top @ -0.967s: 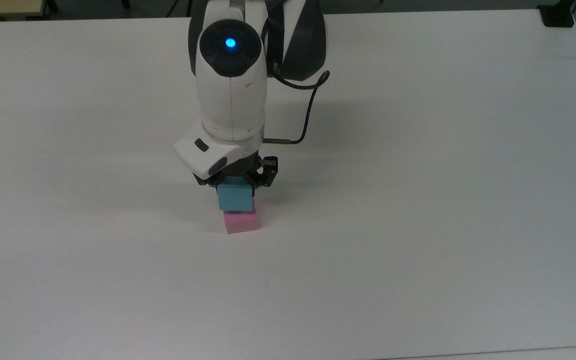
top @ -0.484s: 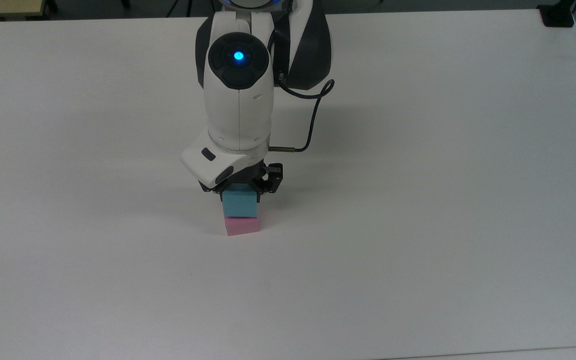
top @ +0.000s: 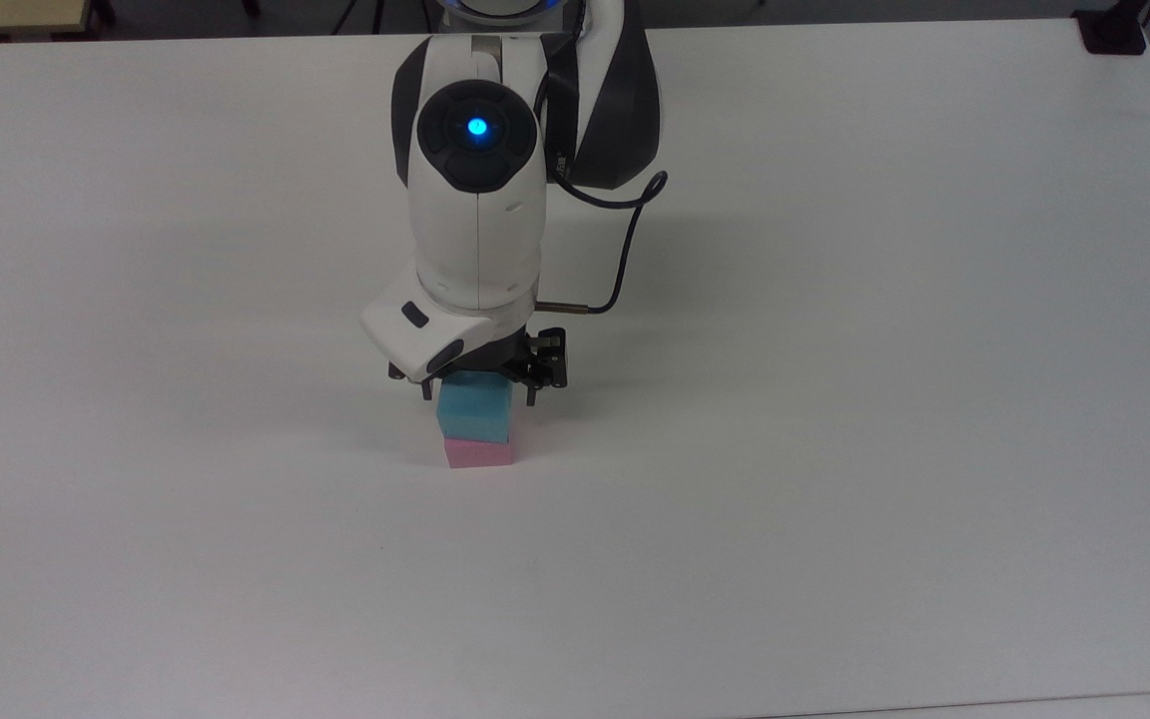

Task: Put blue cube on pink cube
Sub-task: 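Open the gripper and raise it away from the stacked cubes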

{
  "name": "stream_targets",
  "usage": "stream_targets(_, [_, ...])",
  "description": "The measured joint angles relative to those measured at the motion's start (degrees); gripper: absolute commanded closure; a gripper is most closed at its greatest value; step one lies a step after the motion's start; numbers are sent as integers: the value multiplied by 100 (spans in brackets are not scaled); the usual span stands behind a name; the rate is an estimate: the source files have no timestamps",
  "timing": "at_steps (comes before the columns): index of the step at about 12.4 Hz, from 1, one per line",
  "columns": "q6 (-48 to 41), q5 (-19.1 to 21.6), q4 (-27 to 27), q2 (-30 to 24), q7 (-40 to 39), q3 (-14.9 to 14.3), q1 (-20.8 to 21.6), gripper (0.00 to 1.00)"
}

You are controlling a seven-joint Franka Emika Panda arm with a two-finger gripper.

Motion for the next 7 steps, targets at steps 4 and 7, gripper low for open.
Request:
stream_targets(4, [-914, 0, 88, -525, 10, -3, -5, 0])
stream_targets(7, [-1718, -9, -154, -1380, 148, -3, -5, 0])
